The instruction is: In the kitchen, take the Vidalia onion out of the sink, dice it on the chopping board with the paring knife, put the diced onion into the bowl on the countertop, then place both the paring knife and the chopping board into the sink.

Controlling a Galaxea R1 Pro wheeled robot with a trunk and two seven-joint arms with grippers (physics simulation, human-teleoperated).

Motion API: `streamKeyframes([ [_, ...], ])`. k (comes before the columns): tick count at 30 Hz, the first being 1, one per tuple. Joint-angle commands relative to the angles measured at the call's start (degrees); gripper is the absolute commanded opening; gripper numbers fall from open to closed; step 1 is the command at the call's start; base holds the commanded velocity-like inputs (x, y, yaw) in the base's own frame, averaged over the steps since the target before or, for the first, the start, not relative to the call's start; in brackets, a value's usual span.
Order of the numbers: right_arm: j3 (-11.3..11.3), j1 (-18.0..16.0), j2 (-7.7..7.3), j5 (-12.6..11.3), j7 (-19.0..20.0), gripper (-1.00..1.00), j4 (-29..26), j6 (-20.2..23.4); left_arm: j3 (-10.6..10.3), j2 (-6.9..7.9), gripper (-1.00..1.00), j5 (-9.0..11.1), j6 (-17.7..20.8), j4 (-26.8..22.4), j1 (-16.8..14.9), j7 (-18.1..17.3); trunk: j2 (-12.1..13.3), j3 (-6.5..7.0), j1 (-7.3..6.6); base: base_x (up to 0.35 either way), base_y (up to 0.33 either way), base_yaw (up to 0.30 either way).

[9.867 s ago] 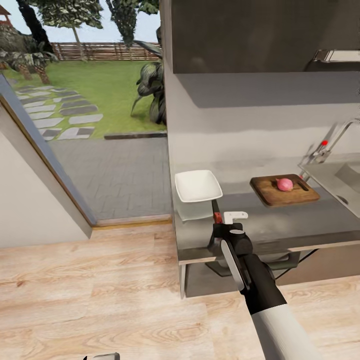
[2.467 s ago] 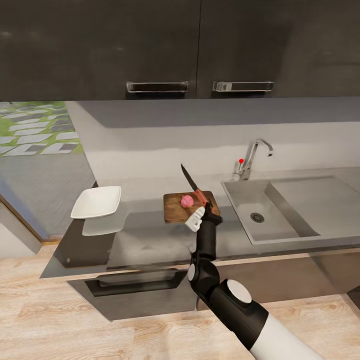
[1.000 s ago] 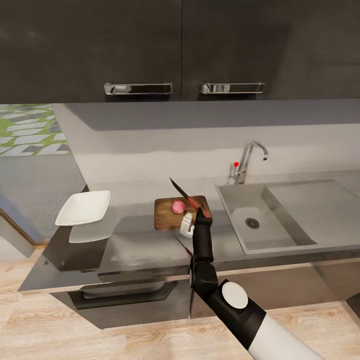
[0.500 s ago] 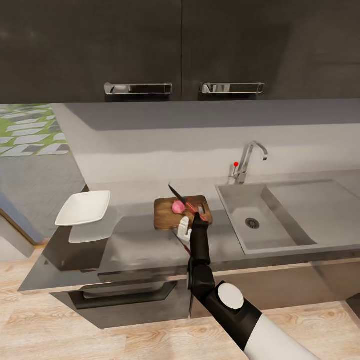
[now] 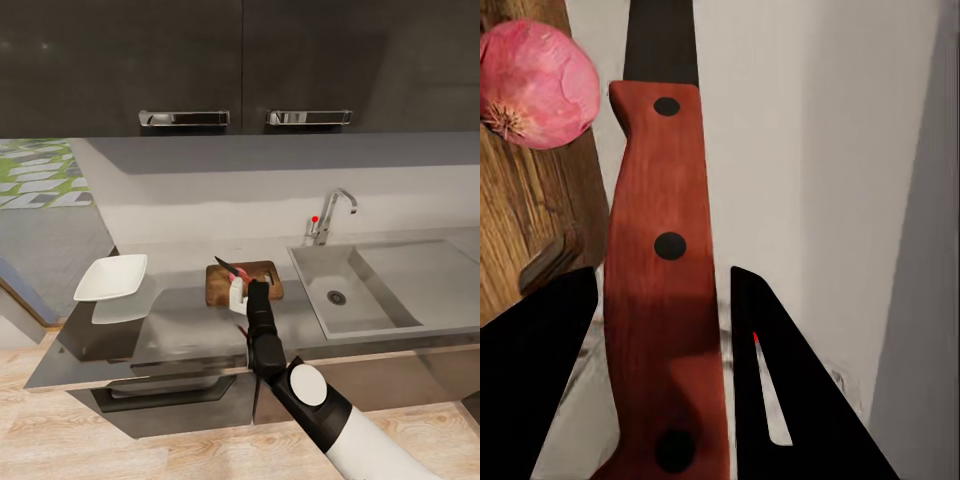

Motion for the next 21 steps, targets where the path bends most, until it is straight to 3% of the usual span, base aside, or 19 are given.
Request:
streamKeyframes([
  [1,0.05,-0.10,0.11,1.01,0.81,-1.00,-0.10,0.29,-0.49,-0.04,1.00,0.52,-0.40,0.25,-0.11,0.07,-0.11,-0.11,0.03,0.000,0.000,0.000],
  [4,-1.05,-0.16,1.00,2.20,1.26,-1.00,-0.37,0.33,-0.51,-0.04,1.00,0.52,-0.39,0.25,-0.11,0.07,-0.11,-0.11,0.03,0.000,0.000,0.000],
  [7,-3.77,-0.18,2.12,2.64,0.48,-1.00,-0.59,0.32,-0.49,-0.04,1.00,0.52,-0.39,0.25,-0.11,0.07,-0.11,-0.11,0.03,0.000,0.000,0.000],
  [21,-7.42,-0.18,2.20,2.44,-0.53,-1.00,-0.56,0.24,-0.51,-0.04,1.00,0.52,-0.37,0.25,-0.09,0.07,-0.11,-0.11,0.03,0.000,0.000,0.000],
])
